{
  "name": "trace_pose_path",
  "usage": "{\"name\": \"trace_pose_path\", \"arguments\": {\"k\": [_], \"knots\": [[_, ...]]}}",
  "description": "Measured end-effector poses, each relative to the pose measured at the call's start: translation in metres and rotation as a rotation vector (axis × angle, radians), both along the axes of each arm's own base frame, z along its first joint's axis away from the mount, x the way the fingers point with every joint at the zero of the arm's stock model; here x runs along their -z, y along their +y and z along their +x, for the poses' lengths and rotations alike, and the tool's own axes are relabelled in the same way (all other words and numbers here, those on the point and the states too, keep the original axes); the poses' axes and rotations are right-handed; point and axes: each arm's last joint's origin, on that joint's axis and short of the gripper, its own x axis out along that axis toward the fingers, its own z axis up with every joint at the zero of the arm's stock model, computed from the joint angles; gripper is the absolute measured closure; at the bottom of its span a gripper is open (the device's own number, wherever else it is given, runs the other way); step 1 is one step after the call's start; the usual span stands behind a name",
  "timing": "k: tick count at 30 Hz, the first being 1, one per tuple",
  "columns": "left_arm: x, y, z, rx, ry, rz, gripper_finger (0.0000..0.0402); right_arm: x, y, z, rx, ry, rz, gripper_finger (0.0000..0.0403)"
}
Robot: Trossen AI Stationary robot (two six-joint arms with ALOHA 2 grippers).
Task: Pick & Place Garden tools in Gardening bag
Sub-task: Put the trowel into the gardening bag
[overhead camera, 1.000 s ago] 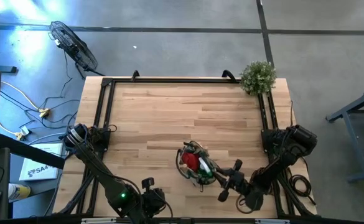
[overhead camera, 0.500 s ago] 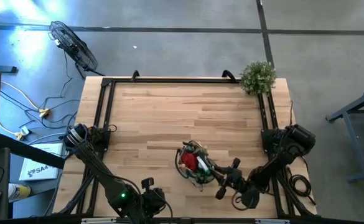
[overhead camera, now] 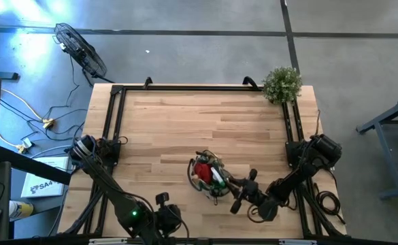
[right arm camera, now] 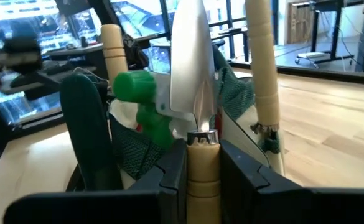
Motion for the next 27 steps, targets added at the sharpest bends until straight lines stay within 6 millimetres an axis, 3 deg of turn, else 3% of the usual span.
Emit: {"name": "trace_pose_path", "arguments": {"k": [8, 14, 22, 27], "knots": [[-0.068, 0.020, 0.004, -0.045, -0.241, 0.211, 0.0302, -0.007, 0.009, -0.006, -0.048, -0.001, -0.041, 0.0344], [-0.114, 0.060, 0.020, -0.011, -0.279, 0.340, 0.0302, -0.007, 0.012, -0.009, -0.063, -0.008, -0.027, 0.0345], [-0.126, 0.134, 0.073, 0.505, -0.172, 0.252, 0.0302, -0.007, 0.014, -0.010, -0.088, -0.006, -0.023, 0.0338], [-0.127, 0.172, 0.089, 0.552, -0.174, 0.340, 0.0302, -0.007, 0.015, -0.010, -0.100, -0.006, -0.019, 0.0344]]}}
